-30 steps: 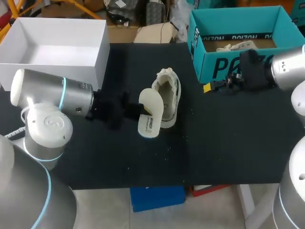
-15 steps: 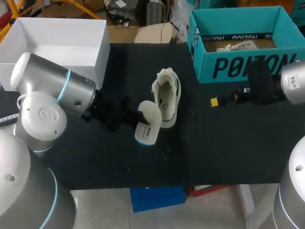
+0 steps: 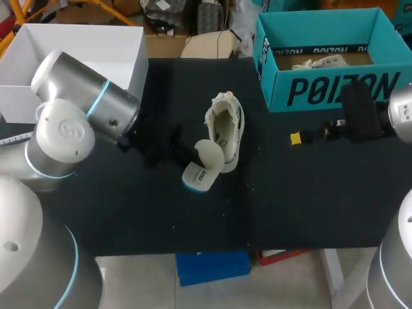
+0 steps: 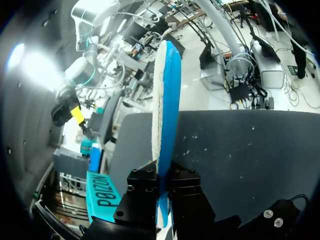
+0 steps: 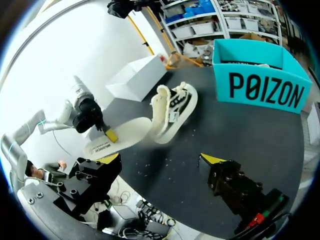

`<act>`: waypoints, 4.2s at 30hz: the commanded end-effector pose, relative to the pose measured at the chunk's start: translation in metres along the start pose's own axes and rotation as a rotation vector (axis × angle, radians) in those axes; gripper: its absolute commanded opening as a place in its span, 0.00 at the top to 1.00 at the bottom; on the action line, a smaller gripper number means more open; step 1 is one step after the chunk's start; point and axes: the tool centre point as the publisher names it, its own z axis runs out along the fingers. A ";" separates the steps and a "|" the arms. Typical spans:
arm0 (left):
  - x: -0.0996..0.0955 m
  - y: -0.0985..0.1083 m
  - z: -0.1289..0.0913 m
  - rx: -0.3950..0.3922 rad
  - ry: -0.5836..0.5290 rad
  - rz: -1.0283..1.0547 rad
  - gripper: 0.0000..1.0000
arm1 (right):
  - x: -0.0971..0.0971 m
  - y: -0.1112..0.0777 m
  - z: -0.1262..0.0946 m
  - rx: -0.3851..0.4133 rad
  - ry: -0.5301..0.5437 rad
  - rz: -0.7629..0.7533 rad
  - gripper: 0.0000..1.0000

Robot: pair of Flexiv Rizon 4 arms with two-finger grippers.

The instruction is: Take the shoe out of the shoebox, open the shoe tongue, remove and reinsert the insole, then place the shoe into the shoebox

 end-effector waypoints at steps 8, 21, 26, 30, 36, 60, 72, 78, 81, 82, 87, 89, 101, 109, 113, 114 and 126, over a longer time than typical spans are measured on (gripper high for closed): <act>-0.022 0.040 0.021 0.064 0.177 0.032 1.00 | 0.001 0.001 0.001 0.003 -0.003 0.001 0.00; -0.027 0.073 0.040 0.053 0.211 0.047 1.00 | 0.001 0.001 0.001 0.003 -0.003 0.001 0.00; -0.029 0.087 0.045 0.010 0.202 0.060 1.00 | 0.001 0.001 0.001 0.003 -0.003 0.001 0.00; -0.030 0.101 0.049 -0.011 0.176 0.059 1.00 | 0.001 0.001 0.001 0.003 -0.003 0.001 0.00; -0.026 0.121 0.057 -0.023 0.144 0.039 1.00 | 0.001 0.001 0.001 0.003 -0.003 0.001 0.00; -0.031 0.106 0.043 -0.090 0.153 0.039 0.40 | 0.001 0.001 0.001 0.003 -0.003 0.001 0.00; -0.022 0.077 0.034 -0.076 0.164 0.023 0.60 | 0.001 0.001 0.001 0.003 -0.003 0.001 0.00; -0.018 0.075 0.025 -0.088 0.152 0.009 0.73 | 0.001 0.001 0.001 0.003 -0.003 0.001 0.00; -0.017 0.075 0.024 -0.091 0.147 0.003 0.85 | 0.001 0.001 0.001 0.003 -0.003 0.001 0.00; -0.017 0.076 0.024 -0.088 0.146 0.002 0.94 | 0.001 0.001 0.001 0.003 -0.003 0.001 0.00; -0.014 0.080 0.029 -0.078 0.134 -0.007 1.00 | 0.001 0.001 0.001 0.003 -0.003 0.001 0.00; -0.014 0.083 0.032 -0.078 0.134 -0.008 1.00 | 0.001 0.001 0.001 0.003 -0.003 0.001 0.00; -0.014 0.110 0.040 -0.129 0.145 -0.020 1.00 | 0.001 0.001 0.001 0.003 -0.003 0.001 0.00; -0.014 0.130 0.044 -0.183 0.133 -0.031 1.00 | 0.001 0.001 0.001 0.003 -0.003 0.001 0.00; -0.015 0.139 0.048 -0.213 0.142 -0.030 1.00 | 0.001 0.001 0.001 0.003 -0.003 0.001 0.00; -0.016 0.140 0.048 -0.221 0.142 -0.032 1.00 | 0.001 0.001 0.001 0.003 -0.003 0.001 0.00; -0.021 0.149 0.052 -0.303 0.191 -0.002 1.00 | 0.001 0.001 0.001 0.003 -0.003 0.001 0.00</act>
